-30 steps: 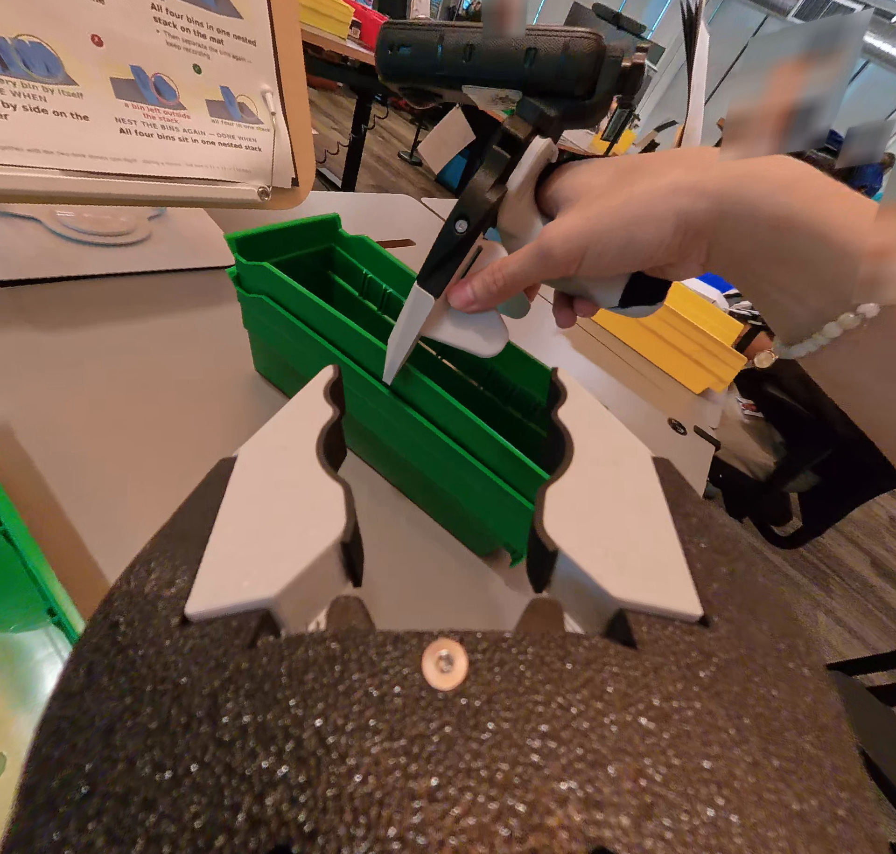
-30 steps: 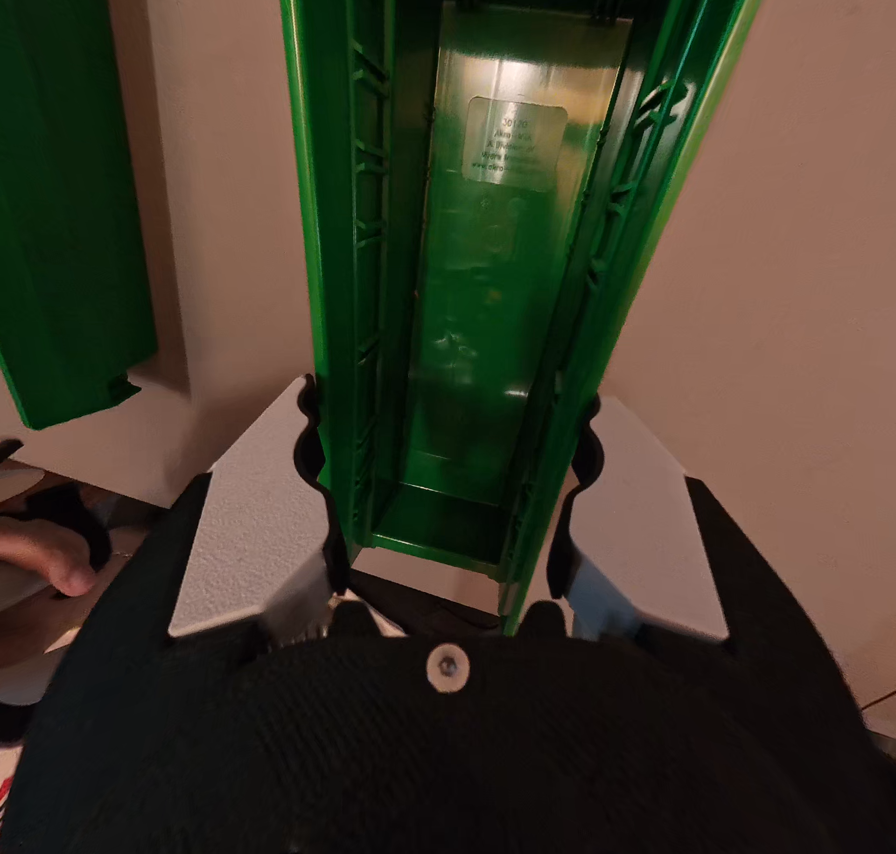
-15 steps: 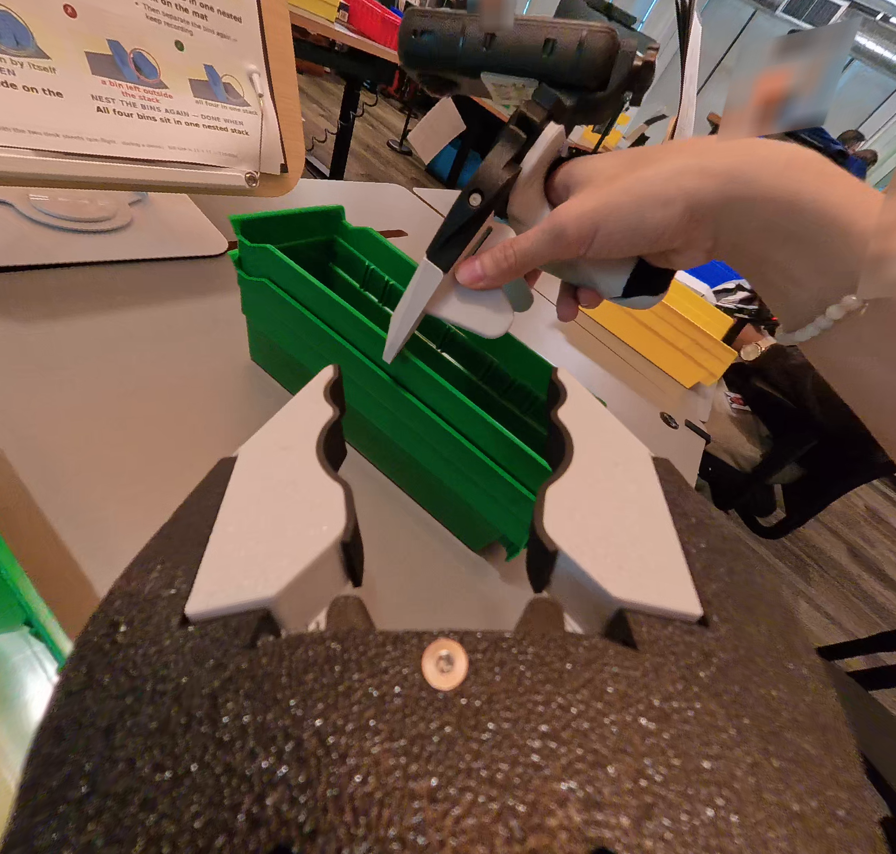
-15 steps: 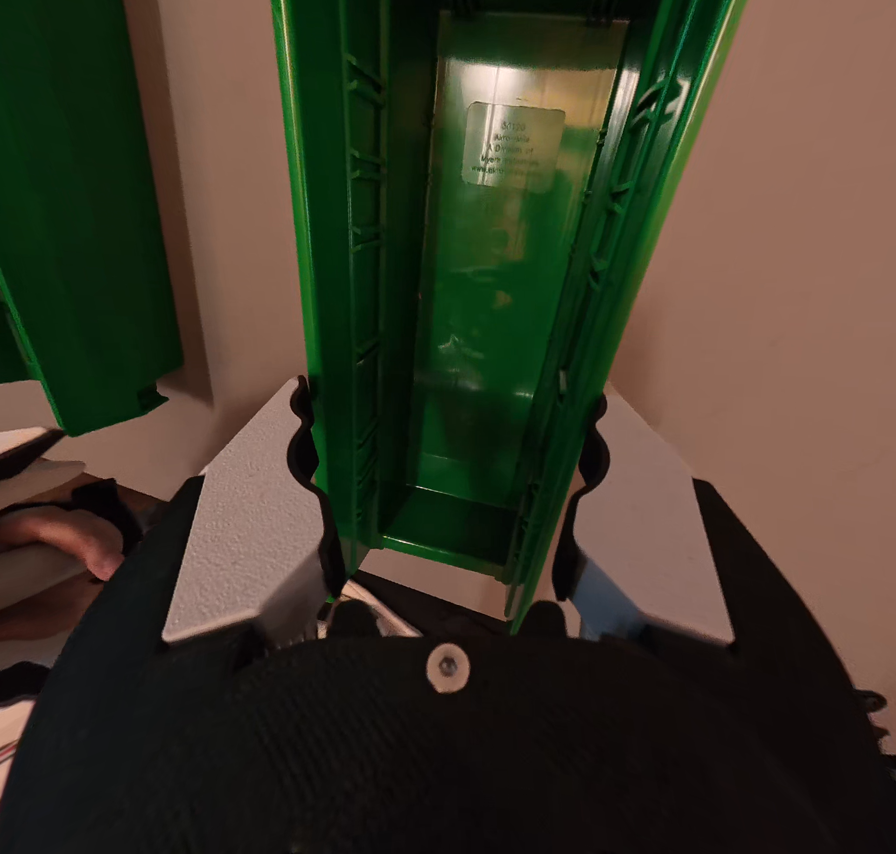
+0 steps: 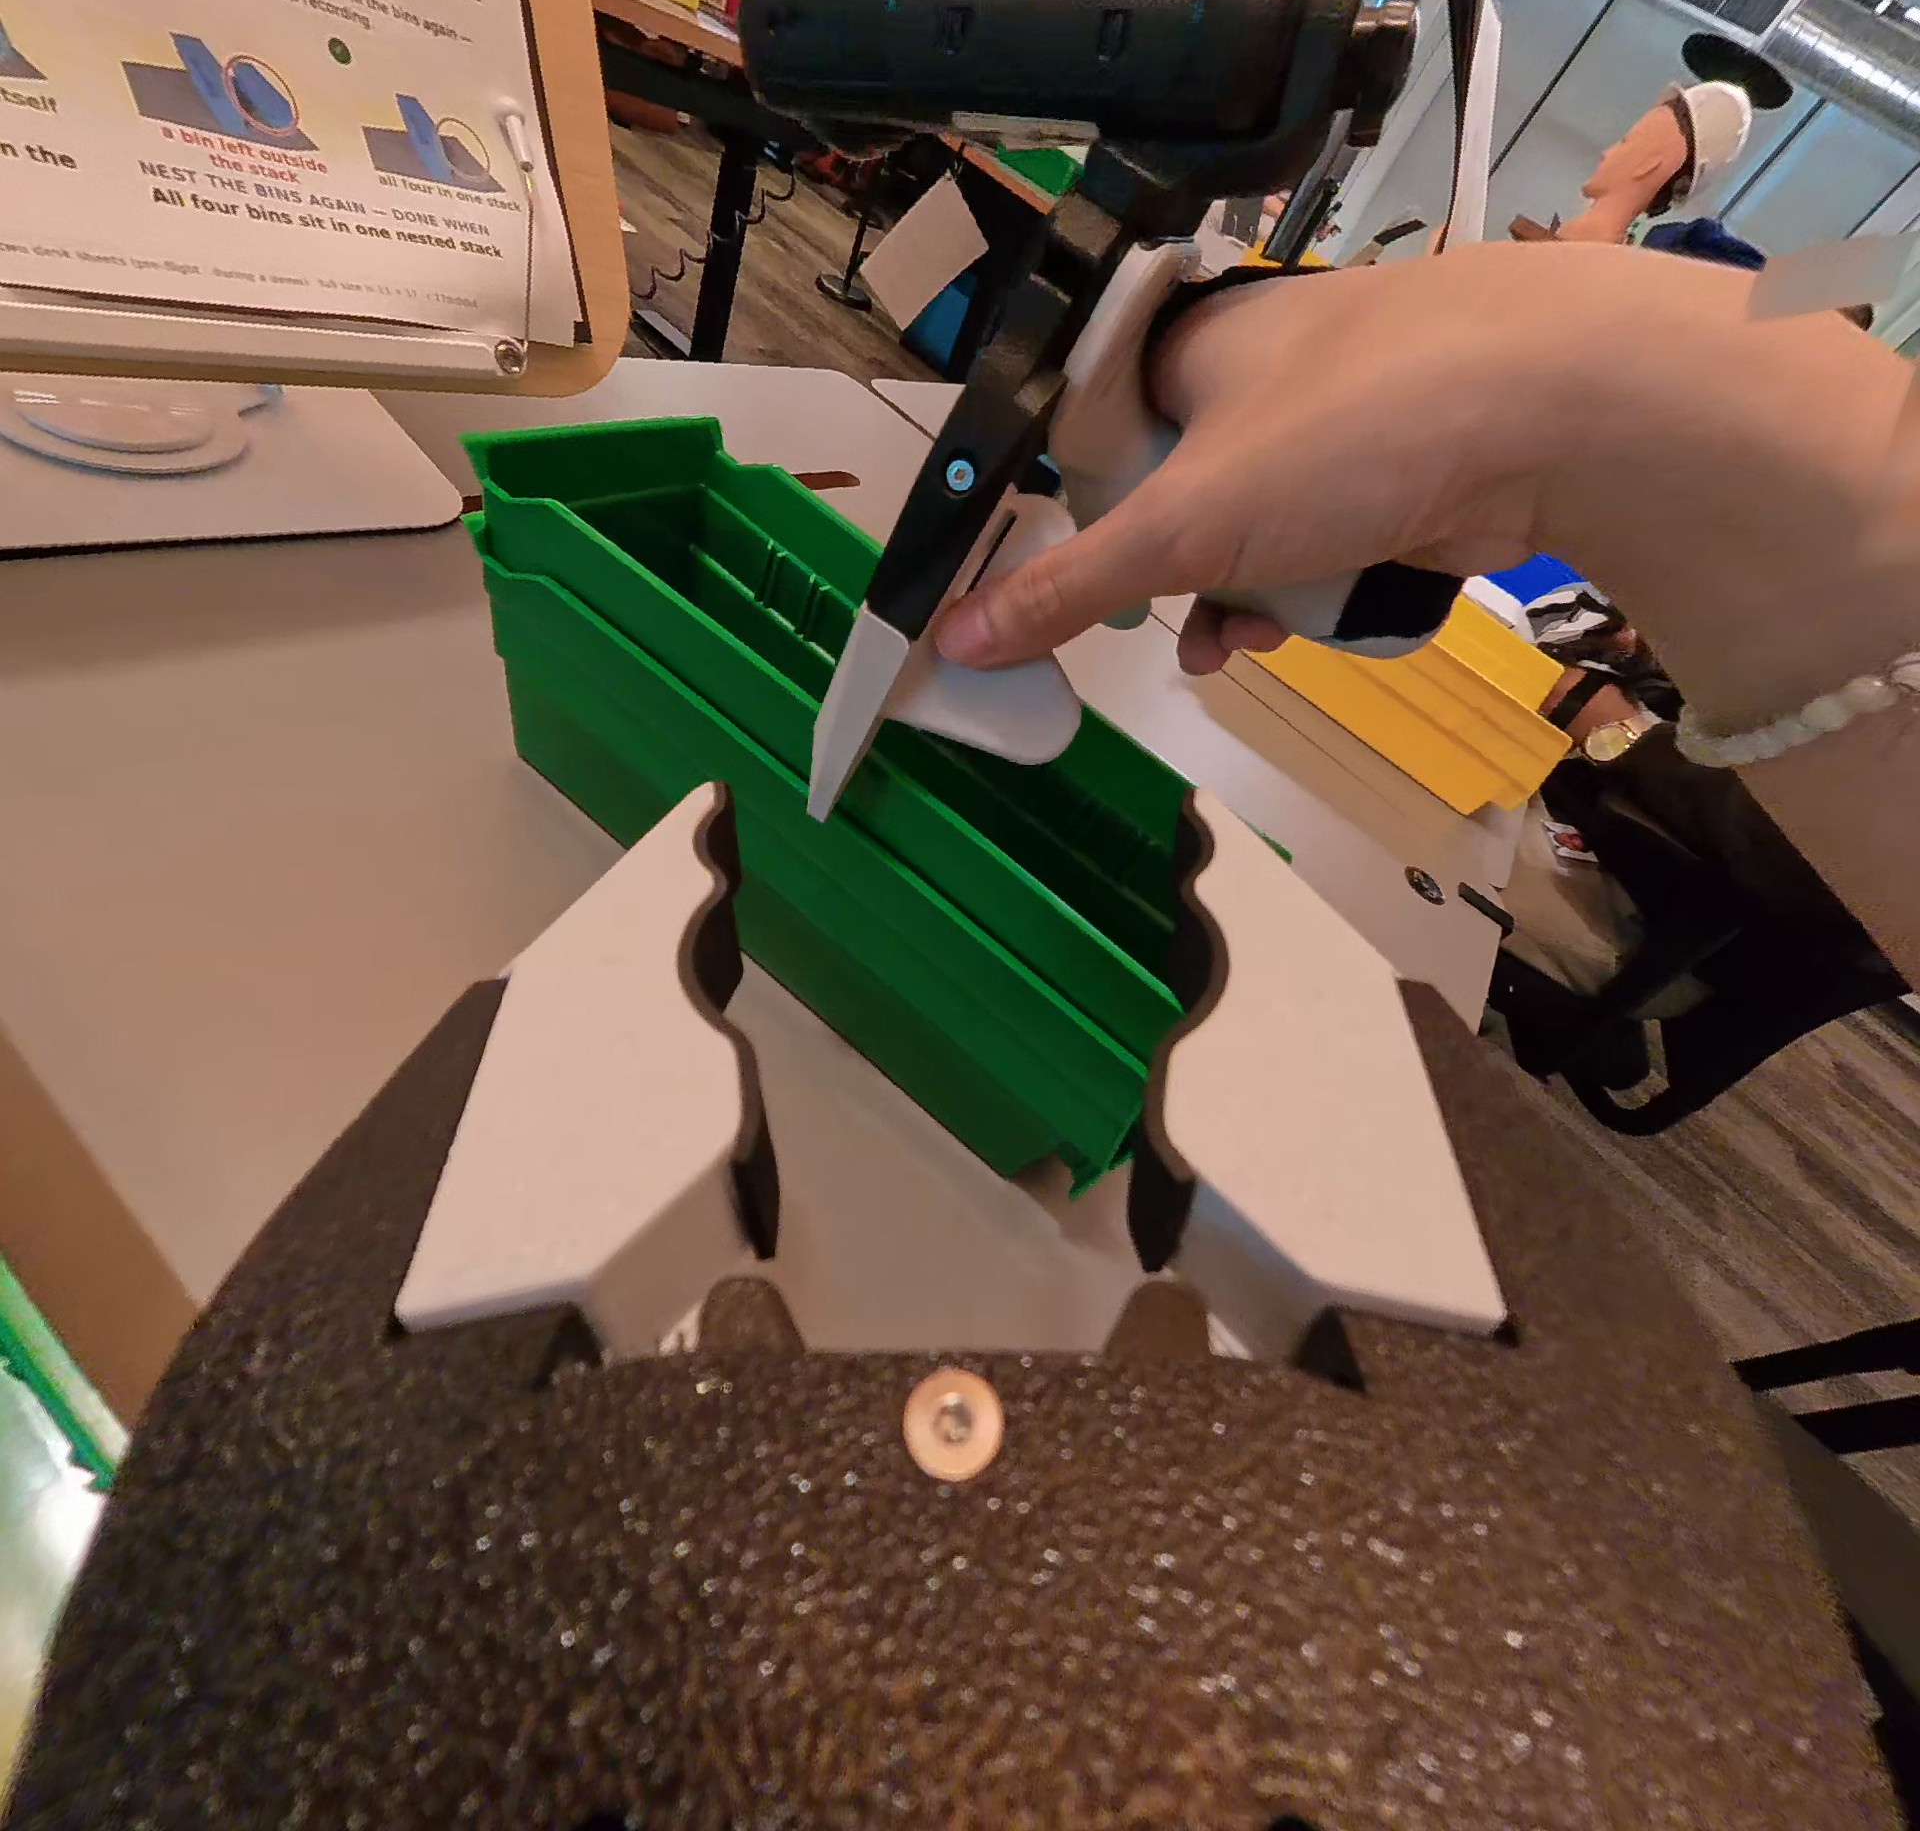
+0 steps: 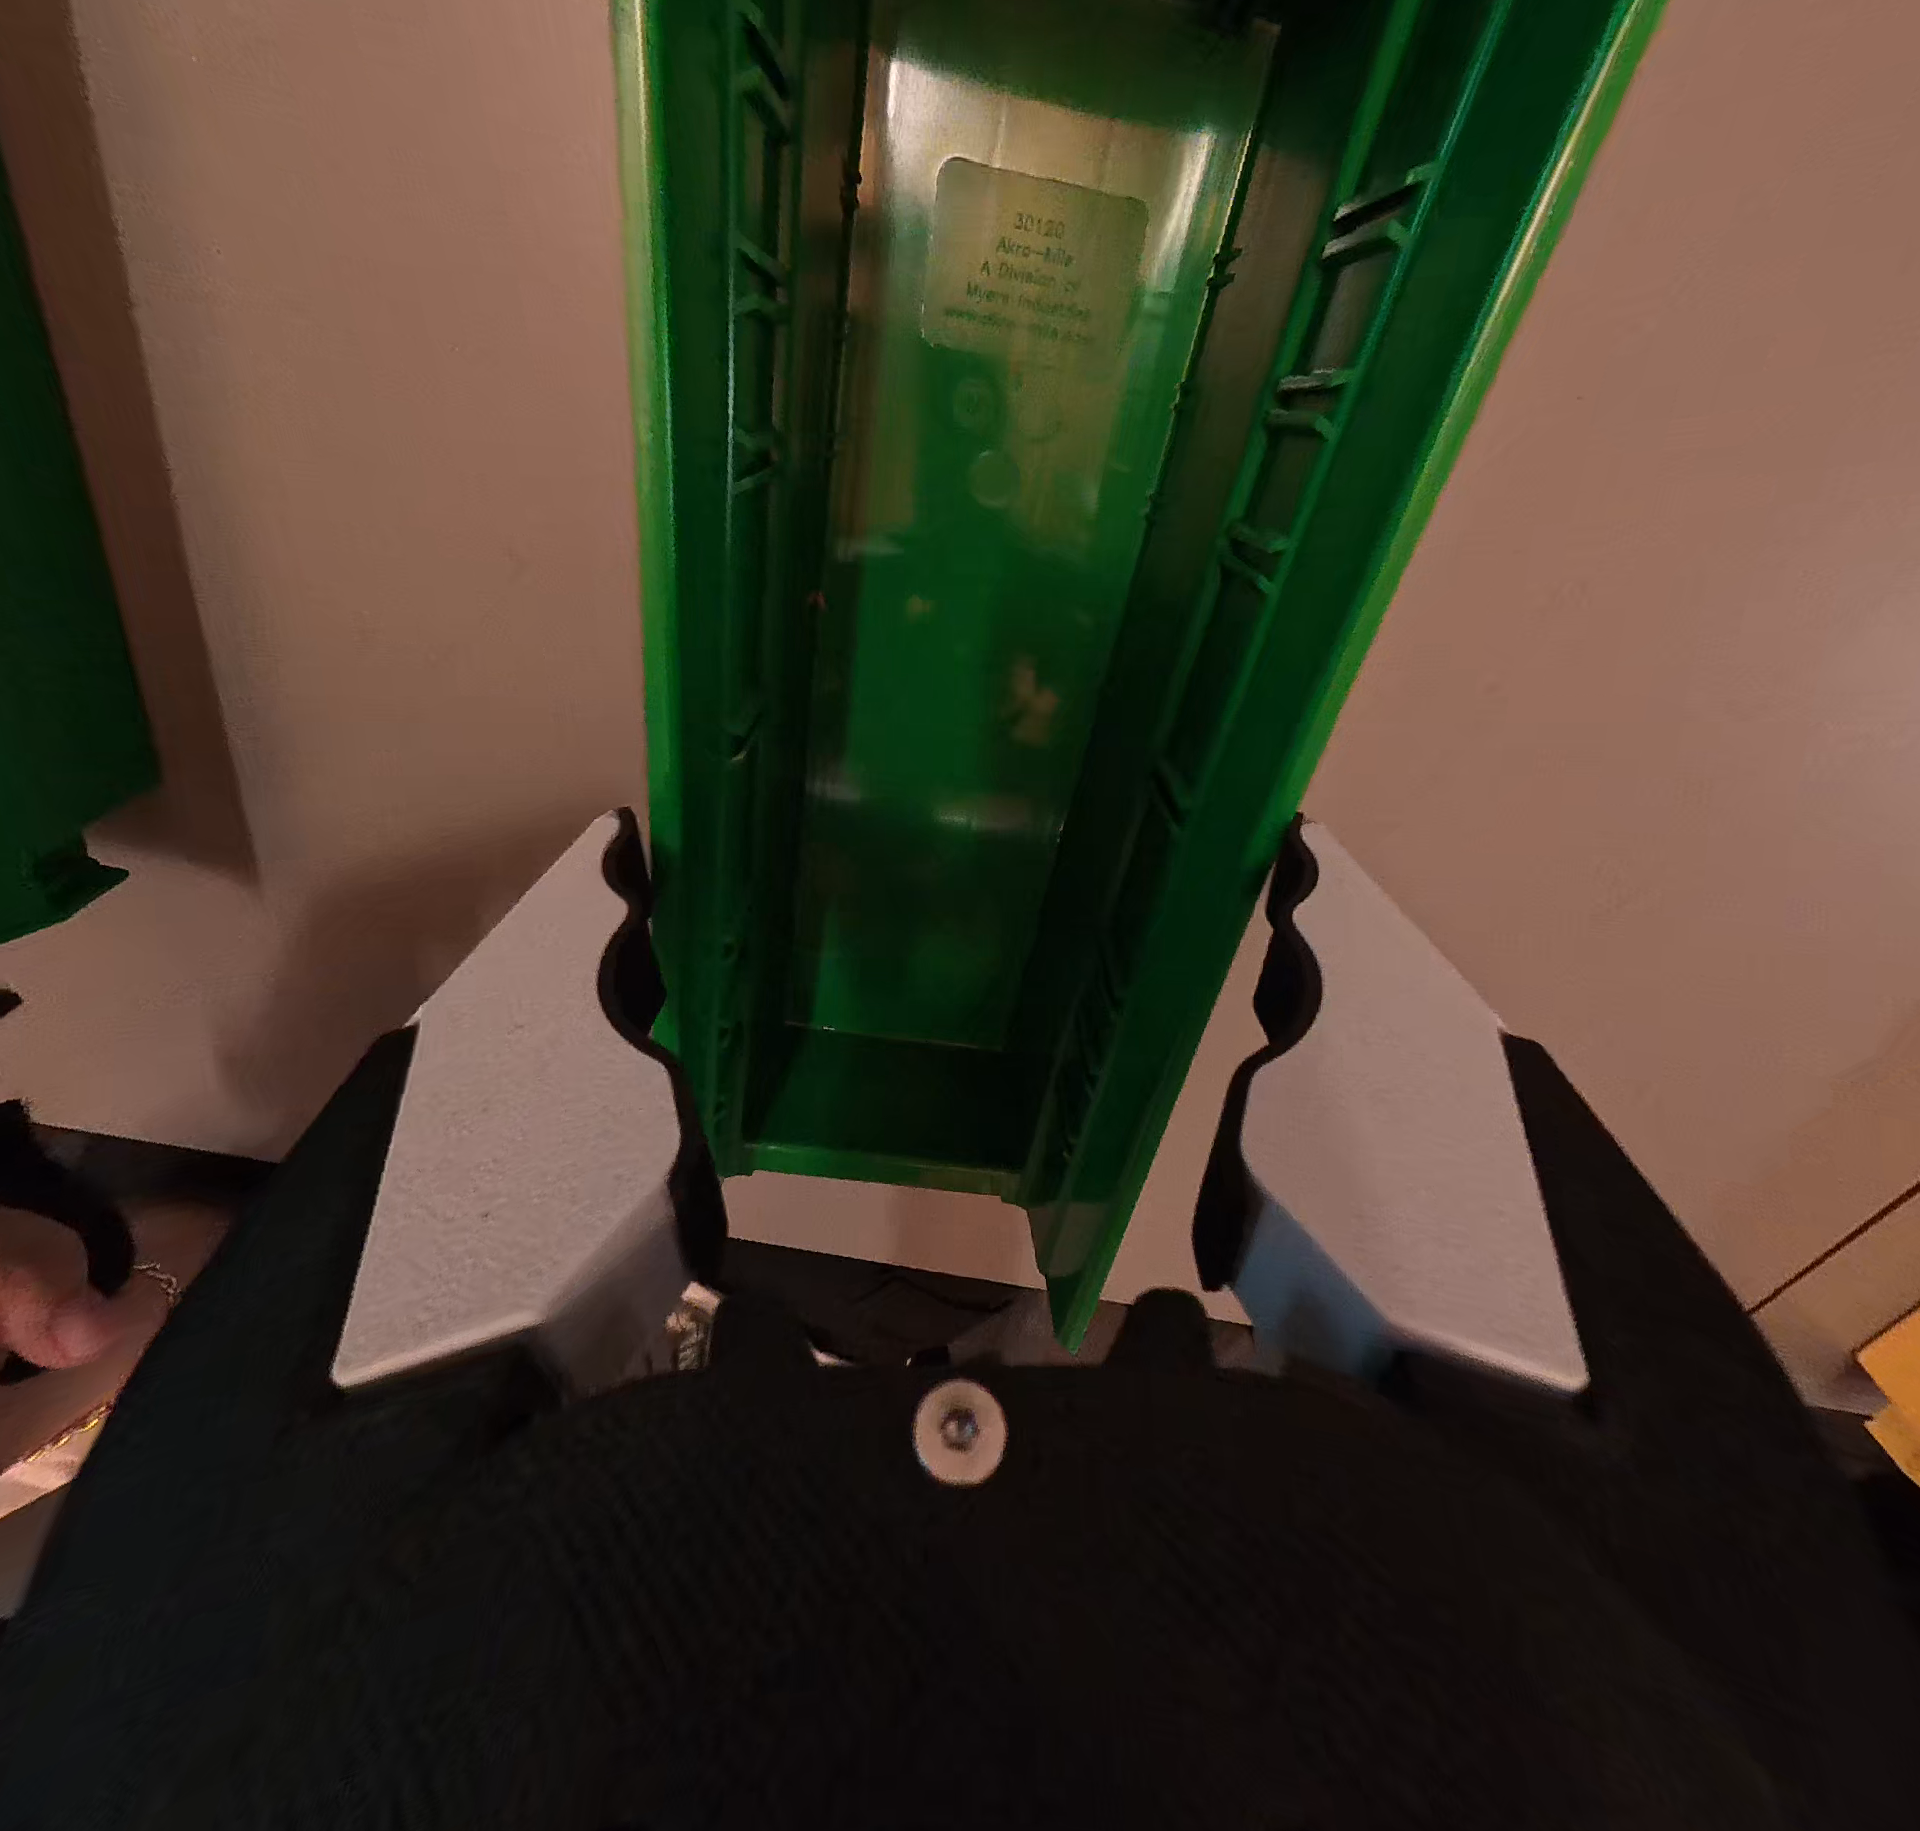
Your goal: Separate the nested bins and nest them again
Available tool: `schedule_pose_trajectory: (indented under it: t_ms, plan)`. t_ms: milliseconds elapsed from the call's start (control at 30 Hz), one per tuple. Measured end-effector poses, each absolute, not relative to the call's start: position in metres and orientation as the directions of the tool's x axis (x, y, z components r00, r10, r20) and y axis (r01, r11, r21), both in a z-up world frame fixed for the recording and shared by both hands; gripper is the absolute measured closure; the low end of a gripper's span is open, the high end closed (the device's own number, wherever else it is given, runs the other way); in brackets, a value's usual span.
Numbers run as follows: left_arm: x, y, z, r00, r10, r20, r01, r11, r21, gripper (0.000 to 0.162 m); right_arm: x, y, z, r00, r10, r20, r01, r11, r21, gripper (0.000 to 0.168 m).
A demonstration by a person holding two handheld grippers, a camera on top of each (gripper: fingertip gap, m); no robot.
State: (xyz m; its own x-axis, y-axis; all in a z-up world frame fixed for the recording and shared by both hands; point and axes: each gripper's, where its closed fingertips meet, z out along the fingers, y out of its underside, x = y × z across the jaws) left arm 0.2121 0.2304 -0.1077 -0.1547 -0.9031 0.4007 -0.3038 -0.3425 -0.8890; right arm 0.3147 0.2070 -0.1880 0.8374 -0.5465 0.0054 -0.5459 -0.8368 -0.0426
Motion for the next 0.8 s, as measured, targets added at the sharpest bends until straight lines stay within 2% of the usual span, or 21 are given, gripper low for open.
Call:
schedule_pose_trajectory:
  t_ms: [300, 533, 800]
  plan:
    - [0.212, 0.227, -0.106, -0.165, -0.903, 0.396, -0.306, -0.335, -0.891, 0.08, 0.316, 0.204, -0.184, 0.857, -0.514, -0.03, -0.515, -0.857, -0.031, 0.067]
    - [0.214, 0.224, -0.111, -0.171, -0.898, 0.405, -0.323, -0.338, -0.884, 0.08, 0.304, 0.22, -0.174, 0.831, -0.521, -0.196, -0.542, -0.838, -0.065, 0.07]
    - [0.217, 0.225, -0.116, -0.164, -0.897, 0.41, -0.331, -0.342, -0.88, 0.081, 0.314, 0.222, -0.168, 0.844, -0.517, -0.144, -0.532, -0.842, -0.089, 0.071]
